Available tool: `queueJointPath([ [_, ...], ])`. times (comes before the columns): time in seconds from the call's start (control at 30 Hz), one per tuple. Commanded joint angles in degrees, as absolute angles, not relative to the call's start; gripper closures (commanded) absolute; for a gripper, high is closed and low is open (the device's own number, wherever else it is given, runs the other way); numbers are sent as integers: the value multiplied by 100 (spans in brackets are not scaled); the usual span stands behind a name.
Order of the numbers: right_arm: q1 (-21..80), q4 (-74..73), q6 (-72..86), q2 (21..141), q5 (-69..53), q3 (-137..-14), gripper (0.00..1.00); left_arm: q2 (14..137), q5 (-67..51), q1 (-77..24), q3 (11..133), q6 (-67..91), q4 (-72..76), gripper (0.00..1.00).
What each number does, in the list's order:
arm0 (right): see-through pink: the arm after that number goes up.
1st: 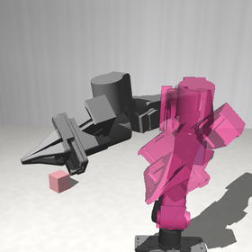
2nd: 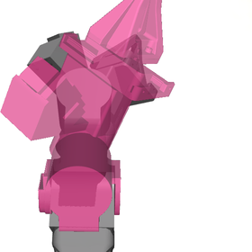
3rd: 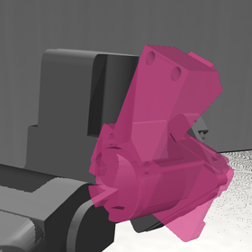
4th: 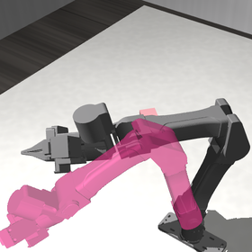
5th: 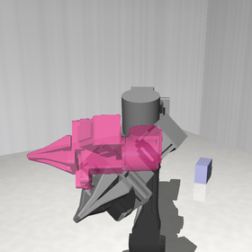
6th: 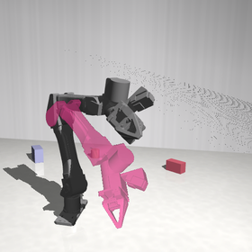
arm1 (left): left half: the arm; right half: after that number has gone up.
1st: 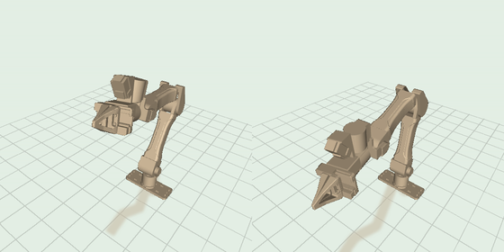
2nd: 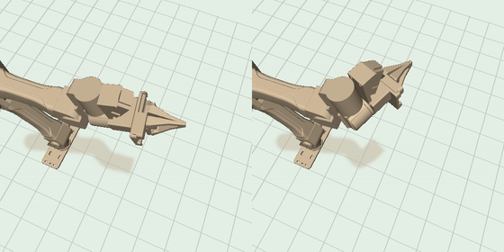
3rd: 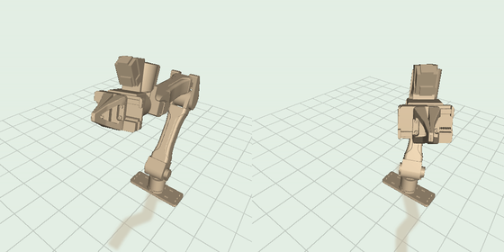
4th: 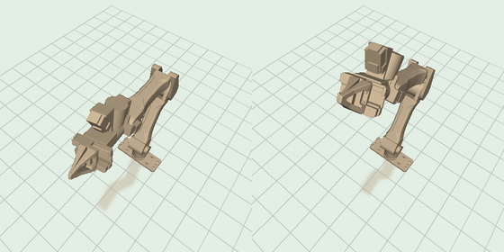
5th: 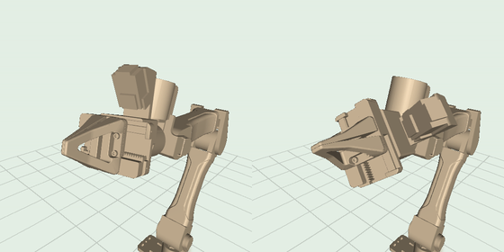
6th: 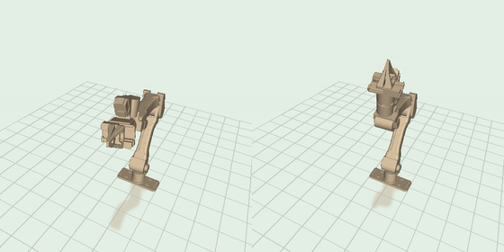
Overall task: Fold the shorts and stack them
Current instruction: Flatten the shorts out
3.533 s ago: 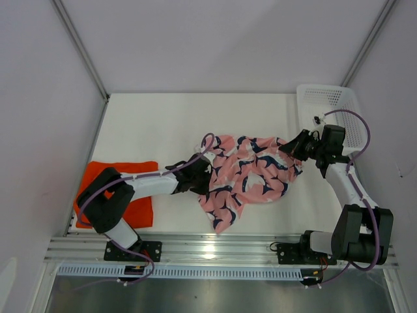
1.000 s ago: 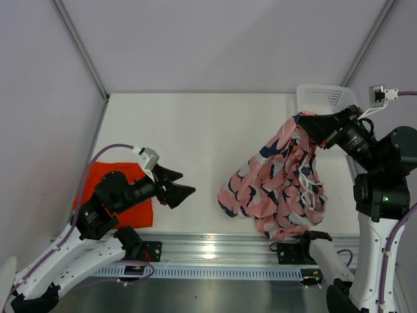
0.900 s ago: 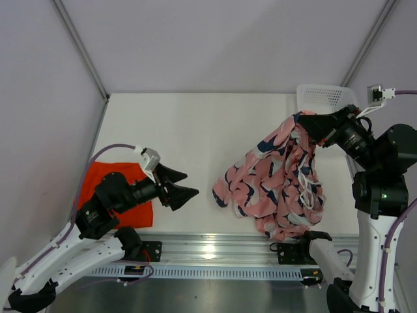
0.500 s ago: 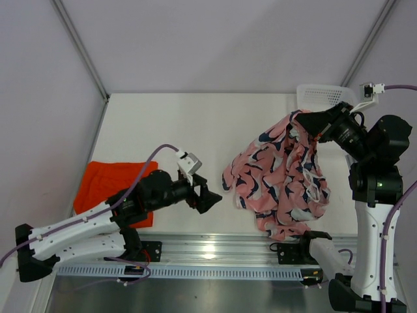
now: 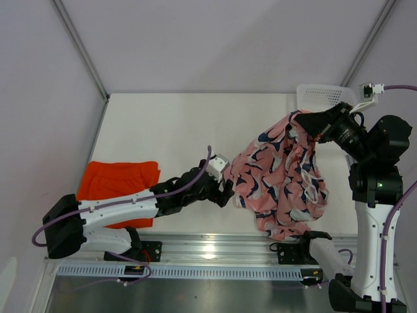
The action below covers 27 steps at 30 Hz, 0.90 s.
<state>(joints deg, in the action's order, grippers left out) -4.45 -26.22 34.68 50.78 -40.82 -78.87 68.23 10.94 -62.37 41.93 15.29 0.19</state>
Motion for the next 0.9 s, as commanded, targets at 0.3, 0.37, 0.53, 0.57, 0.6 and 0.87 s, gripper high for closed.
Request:
queueJointPath([
  [0.3, -413, -2312, 3428, 4975, -4271, -7972, 100, 8156, 1774, -6126, 4474, 1564, 1212, 12],
  [0.37, -413, -2294, 3437, 4966, -4272, -7972, 100, 8305, 1837, -6013, 4456, 1643, 1327, 13],
  [0.53, -404, -2241, 3524, 4948, -4289, -7954, 100, 8639, 1829, -5810, 4500, 1635, 1731, 45],
  [0.57, -404, -2250, 3533, 4957, -4298, -7963, 100, 8657, 1854, -5810, 4526, 1591, 1766, 58],
  [0.6, -404, -2250, 3525, 4948, -4289, -7963, 100, 8675, 1889, -5801, 4552, 1530, 1775, 67],
  [0.87, -308, -1996, 3630, 5036, -4272, -7612, 100, 7587, 704, -5424, 5263, 1388, 157, 100],
])
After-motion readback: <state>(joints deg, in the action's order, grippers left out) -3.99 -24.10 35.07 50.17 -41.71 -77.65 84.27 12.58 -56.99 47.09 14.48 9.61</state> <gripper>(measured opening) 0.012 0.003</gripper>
